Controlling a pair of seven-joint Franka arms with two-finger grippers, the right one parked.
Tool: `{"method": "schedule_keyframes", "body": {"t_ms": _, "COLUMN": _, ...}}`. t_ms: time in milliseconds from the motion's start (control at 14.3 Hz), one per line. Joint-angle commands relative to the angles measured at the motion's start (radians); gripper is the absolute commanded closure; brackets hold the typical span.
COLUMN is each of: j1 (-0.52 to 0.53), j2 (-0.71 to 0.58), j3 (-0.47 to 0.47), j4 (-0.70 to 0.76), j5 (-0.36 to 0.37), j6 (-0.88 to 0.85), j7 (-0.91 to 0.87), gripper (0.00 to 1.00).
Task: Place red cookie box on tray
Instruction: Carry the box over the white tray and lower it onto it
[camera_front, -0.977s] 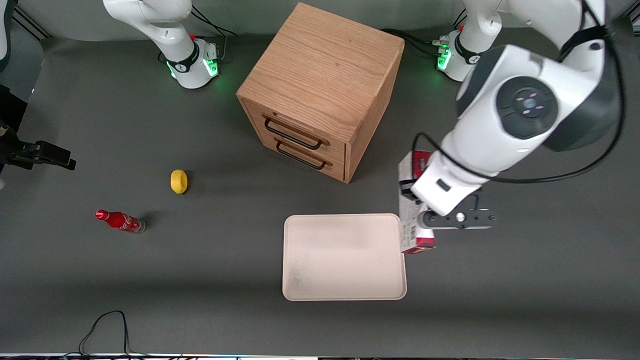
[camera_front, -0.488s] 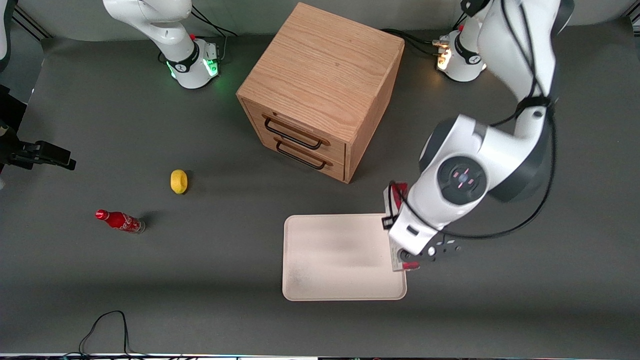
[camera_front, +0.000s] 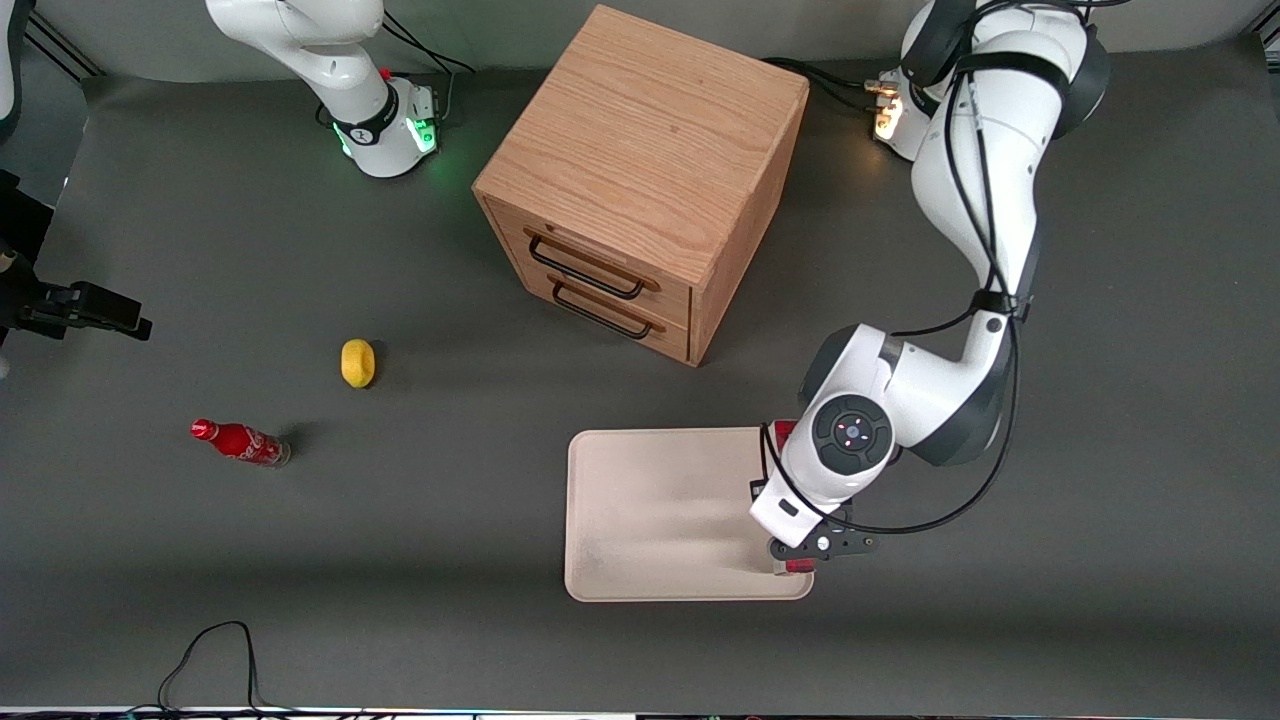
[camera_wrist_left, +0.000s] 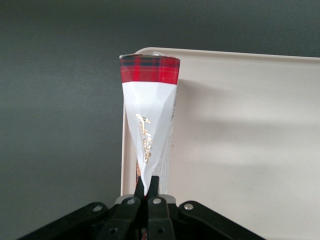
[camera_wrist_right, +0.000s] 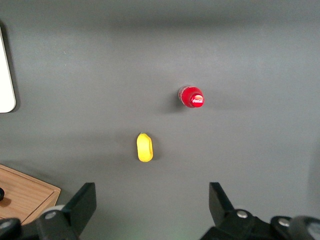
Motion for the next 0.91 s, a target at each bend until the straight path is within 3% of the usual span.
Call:
{"method": "schedule_keyframes", "body": {"t_ms": 0, "j1": -0.009, "j2": -0.005, "j3": 0.005, "j4": -0.021, "j5": 0.020, "j6": 0.024, "j7": 0.008, "gripper": 1.00}}
{"method": "schedule_keyframes", "body": {"t_ms": 279, "j1": -0.010, "j2": 0.007, "j3": 0.005, "j4": -0.026, "j5": 0.026, "j6": 0.044, "j7": 0.002, "gripper": 1.00}}
{"method": "schedule_keyframes", "body": {"t_ms": 349, "j1": -0.009, "j2": 0.007, "j3": 0.005, "j4": -0.026, "j5": 0.028, "j6": 0.045, "j7": 0.008, "gripper": 0.35}}
{"method": "schedule_keyframes", "body": {"t_ms": 419, "j1": -0.007, "j2": 0.007, "j3": 0.005, "j4": -0.026, "j5": 0.026, "j6": 0.045, "j7": -0.003, "gripper": 0.00}}
{"method": "schedule_keyframes", "body": {"t_ms": 837, "j1": 0.008, "j2": -0.046, "j3": 0.004, "j4": -0.018, "j5": 0.017, "j6": -0.023, "j7": -0.043, "gripper": 0.00}}
